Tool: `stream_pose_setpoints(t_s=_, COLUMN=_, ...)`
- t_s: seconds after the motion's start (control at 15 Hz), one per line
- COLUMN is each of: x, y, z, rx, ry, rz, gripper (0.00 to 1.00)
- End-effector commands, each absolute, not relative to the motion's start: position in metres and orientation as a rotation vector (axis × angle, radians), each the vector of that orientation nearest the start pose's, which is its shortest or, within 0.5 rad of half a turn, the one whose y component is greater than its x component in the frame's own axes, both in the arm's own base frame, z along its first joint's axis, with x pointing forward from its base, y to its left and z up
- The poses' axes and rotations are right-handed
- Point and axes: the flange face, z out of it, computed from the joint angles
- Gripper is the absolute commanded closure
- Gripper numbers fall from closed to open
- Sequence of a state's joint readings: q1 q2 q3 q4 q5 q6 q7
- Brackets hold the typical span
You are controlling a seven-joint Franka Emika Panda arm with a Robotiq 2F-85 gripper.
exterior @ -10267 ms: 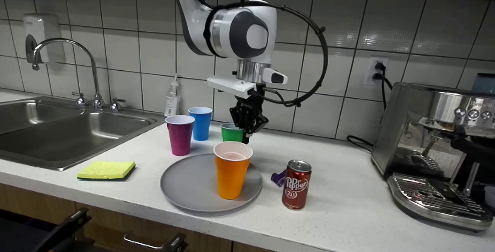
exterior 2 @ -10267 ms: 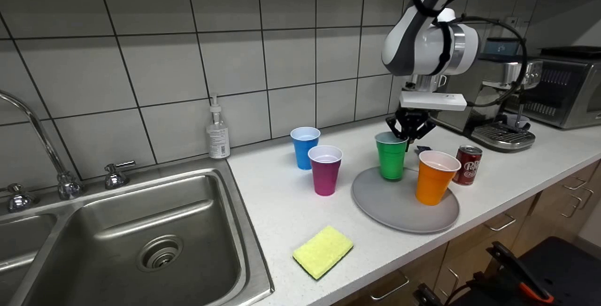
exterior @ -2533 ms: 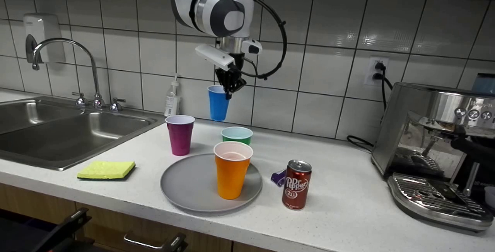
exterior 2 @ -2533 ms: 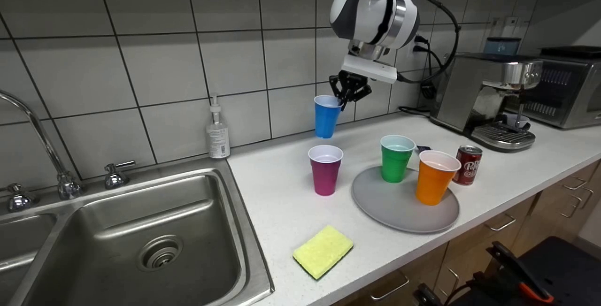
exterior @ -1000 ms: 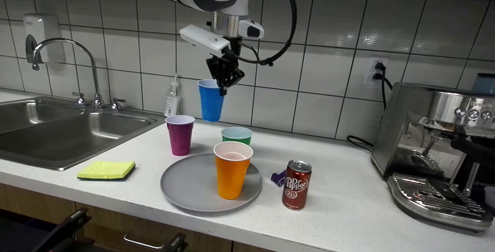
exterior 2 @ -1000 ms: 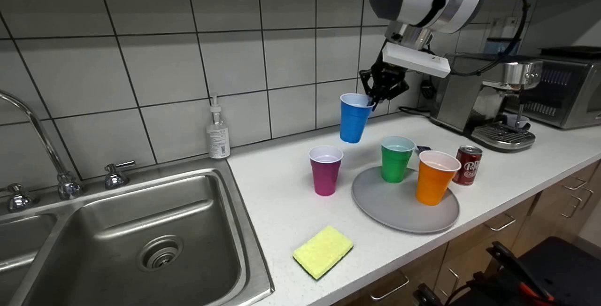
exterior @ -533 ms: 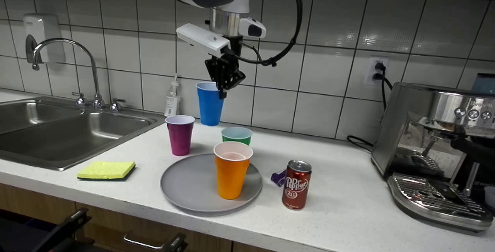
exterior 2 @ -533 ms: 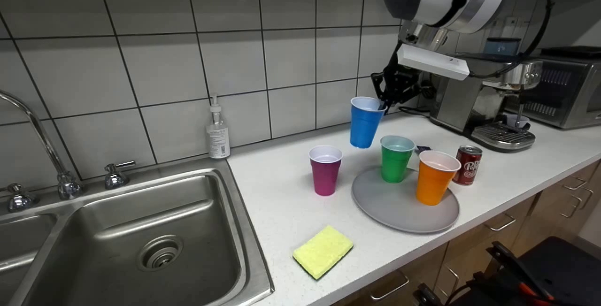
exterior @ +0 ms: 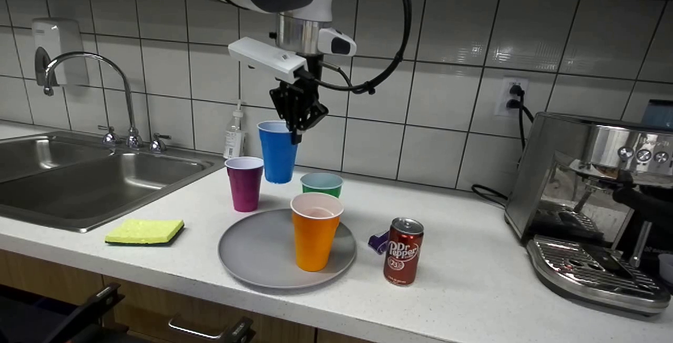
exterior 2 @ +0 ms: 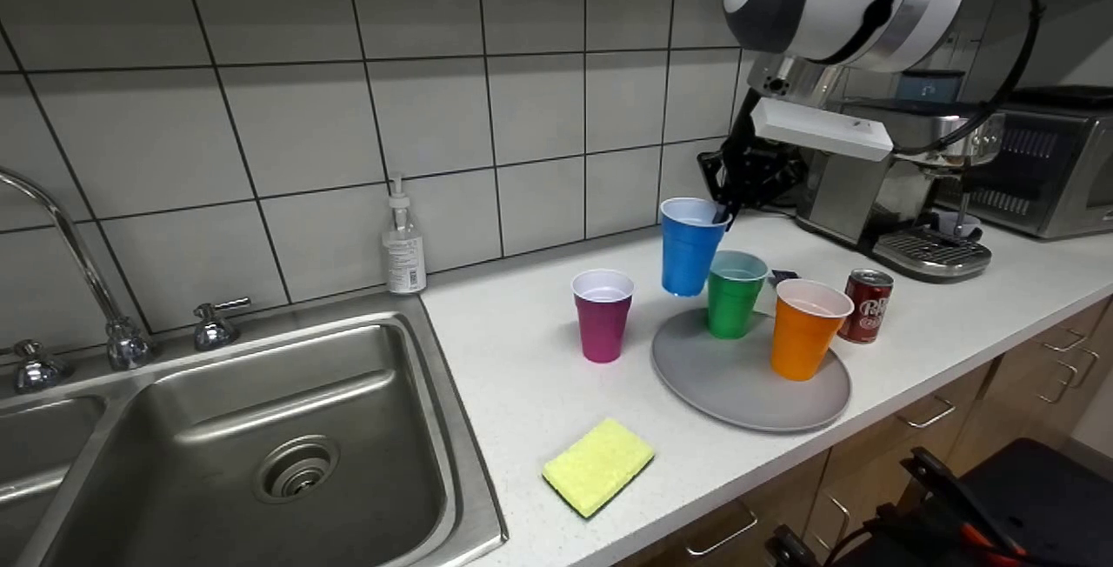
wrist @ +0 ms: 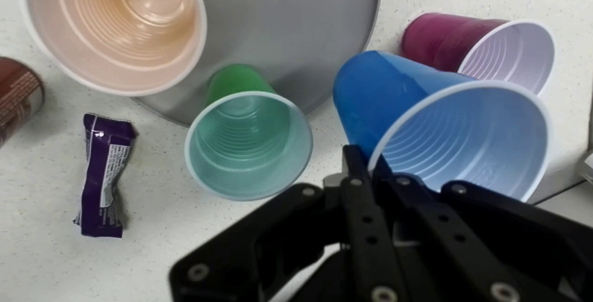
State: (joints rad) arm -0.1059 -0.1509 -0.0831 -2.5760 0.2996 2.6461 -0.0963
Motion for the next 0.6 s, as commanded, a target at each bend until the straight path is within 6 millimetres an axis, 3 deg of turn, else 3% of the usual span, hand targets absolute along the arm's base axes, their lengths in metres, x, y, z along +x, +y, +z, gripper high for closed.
stream_pose_setpoints(t_s=0.0, x=0.431, y=-0.09, z=0.342, rx=-2.938, ry=0.473, rz=-0.355, gripper=0.99)
stream_pose_setpoints(t_s=0.53, x=0.407, y=-0.086, z=0.336, rx=-2.962, ry=0.447, rz=-0.331, gripper=0.99)
